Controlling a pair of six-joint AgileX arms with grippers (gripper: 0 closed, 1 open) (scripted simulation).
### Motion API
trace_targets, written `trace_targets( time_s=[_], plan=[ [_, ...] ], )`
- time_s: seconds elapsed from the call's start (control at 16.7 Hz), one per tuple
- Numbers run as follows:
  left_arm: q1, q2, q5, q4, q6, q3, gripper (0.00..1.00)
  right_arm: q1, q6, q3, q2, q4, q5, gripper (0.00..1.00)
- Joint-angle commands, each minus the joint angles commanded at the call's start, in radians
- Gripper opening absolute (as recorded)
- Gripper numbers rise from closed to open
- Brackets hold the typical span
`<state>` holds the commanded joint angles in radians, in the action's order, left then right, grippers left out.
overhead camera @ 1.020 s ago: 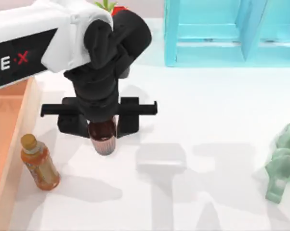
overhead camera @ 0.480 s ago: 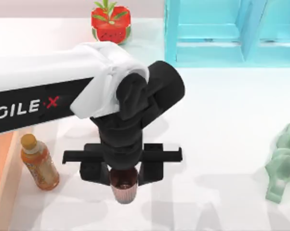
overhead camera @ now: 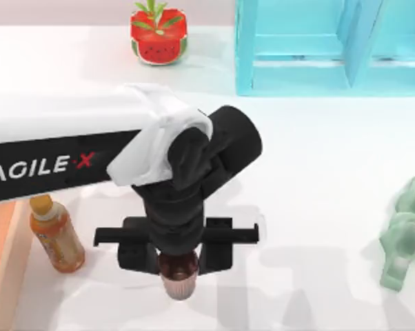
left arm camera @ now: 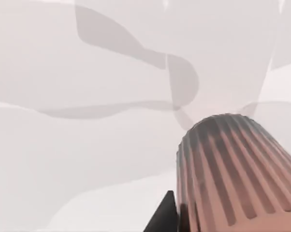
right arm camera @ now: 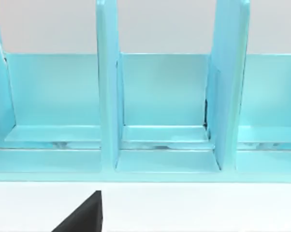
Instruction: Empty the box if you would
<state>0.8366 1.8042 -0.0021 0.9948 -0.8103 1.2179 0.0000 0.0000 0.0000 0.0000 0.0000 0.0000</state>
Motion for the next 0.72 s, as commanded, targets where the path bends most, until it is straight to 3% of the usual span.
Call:
trace_targets(
  time_s=[0.48,0.72],
  plan=[
    [0.001,0.020,0.001,-0.077,-0.003,-0.052,0.00,0.000,0.000,0.000,0.000,0.000,0.000,1.00],
    [0.001,0.020,0.001,-0.077,-0.003,-0.052,0.30,0.000,0.000,0.000,0.000,0.000,0.000,1.00]
  ],
)
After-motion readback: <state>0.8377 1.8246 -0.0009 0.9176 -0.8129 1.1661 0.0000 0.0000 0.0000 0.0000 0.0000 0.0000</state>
